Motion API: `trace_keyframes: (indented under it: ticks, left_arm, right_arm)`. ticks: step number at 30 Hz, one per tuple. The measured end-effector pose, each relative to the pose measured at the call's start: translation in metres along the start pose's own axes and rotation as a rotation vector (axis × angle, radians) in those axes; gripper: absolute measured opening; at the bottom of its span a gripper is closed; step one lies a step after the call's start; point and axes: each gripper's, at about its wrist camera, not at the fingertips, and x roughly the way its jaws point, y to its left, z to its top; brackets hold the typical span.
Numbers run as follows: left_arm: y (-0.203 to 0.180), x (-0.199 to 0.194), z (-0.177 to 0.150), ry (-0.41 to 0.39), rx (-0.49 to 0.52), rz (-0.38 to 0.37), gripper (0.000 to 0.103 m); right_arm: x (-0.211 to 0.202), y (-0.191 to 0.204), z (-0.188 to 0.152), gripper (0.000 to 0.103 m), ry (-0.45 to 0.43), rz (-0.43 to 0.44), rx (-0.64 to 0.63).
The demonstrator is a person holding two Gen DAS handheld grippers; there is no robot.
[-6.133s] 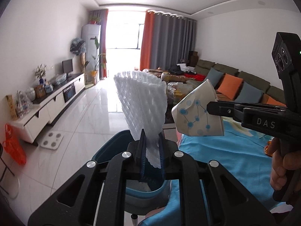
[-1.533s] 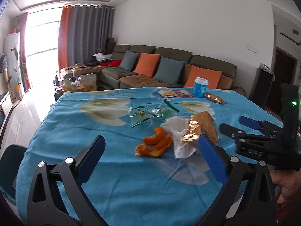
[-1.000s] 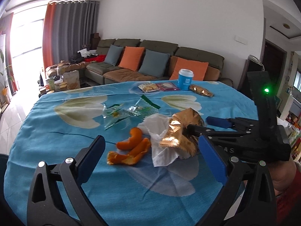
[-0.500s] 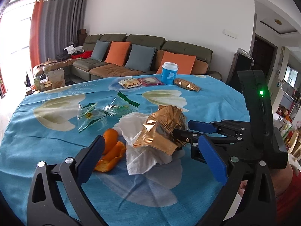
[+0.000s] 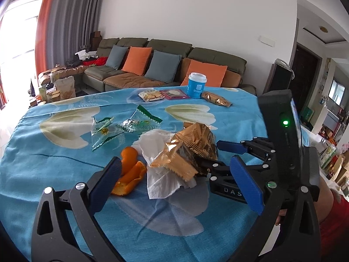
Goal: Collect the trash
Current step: 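Grasp a gold wrapper with right tool while left tool grasps another gold wrapper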
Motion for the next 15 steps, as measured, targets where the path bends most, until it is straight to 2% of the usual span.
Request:
trace_keyframes:
  ticks: [2, 6, 9, 15]
  left_arm:
    - [0.0, 0.001, 0.0, 0.003, -0.002, -0.004, 0.097]
    - [-0.001, 0.005, 0.001, 0.006, 0.005, -0.009, 0.097]
    - [-0.003, 0.009, 0.003, 0.008, 0.007, -0.02, 0.097]
    - [-0.01, 0.02, 0.005, 0.027, 0.02, -0.047, 0.097]
  right_arm:
    - [-0.001, -0.003, -0.001, 0.035, -0.006, 0.005, 0.017]
    - [-0.008, -0.01, -0.003, 0.019, -0.024, 0.021, 0.043]
    - [-0.016, -0.016, -0.005, 0.013, -0.042, 0.025, 0.065]
    - [-0.031, -0.036, -0.011, 0.009, -0.075, 0.027, 0.138]
